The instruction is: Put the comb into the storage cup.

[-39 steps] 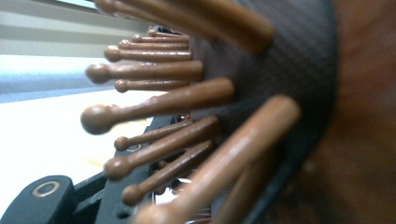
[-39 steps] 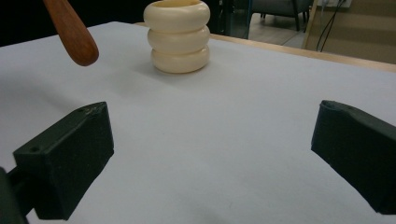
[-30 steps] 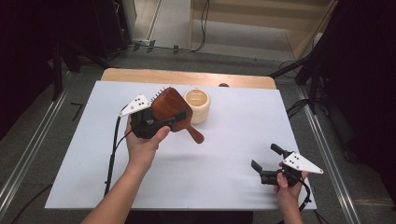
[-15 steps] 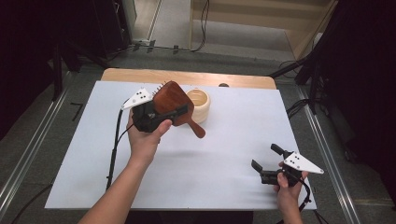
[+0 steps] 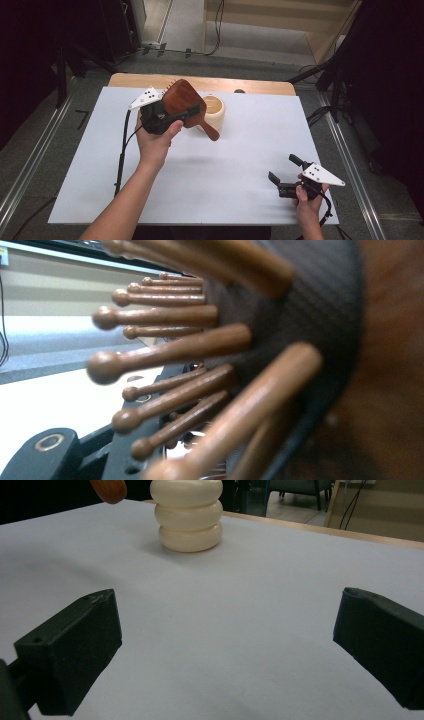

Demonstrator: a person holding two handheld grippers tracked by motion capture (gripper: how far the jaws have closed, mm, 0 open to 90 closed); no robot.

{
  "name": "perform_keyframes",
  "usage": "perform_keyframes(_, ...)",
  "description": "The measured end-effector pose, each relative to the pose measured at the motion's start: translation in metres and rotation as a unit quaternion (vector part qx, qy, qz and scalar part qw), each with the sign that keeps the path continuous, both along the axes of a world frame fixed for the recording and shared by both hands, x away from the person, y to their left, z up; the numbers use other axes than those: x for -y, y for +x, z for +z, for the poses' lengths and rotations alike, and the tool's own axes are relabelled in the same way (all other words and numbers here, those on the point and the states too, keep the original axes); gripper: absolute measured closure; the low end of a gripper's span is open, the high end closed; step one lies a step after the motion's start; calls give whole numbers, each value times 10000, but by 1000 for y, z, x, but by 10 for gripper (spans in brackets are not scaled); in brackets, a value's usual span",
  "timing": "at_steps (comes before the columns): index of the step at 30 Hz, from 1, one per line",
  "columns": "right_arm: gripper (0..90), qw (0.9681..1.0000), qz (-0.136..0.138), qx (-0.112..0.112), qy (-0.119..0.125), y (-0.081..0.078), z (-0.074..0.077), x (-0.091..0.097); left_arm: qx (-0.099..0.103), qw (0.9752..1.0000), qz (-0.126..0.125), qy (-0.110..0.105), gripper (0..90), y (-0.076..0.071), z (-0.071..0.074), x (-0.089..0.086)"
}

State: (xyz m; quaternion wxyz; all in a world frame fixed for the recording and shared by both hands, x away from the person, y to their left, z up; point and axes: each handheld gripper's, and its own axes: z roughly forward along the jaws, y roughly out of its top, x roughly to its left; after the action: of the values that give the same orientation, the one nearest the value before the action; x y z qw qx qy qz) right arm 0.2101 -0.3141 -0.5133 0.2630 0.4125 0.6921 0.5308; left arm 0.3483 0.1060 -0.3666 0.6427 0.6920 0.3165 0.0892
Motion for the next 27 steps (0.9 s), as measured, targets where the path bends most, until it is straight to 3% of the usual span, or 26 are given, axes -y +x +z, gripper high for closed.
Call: perform_keyframes(27, 0, 10000, 15, -15, -41, 0, 0, -2, 36, 9998, 171, -64, 531, 22, 9, -1)
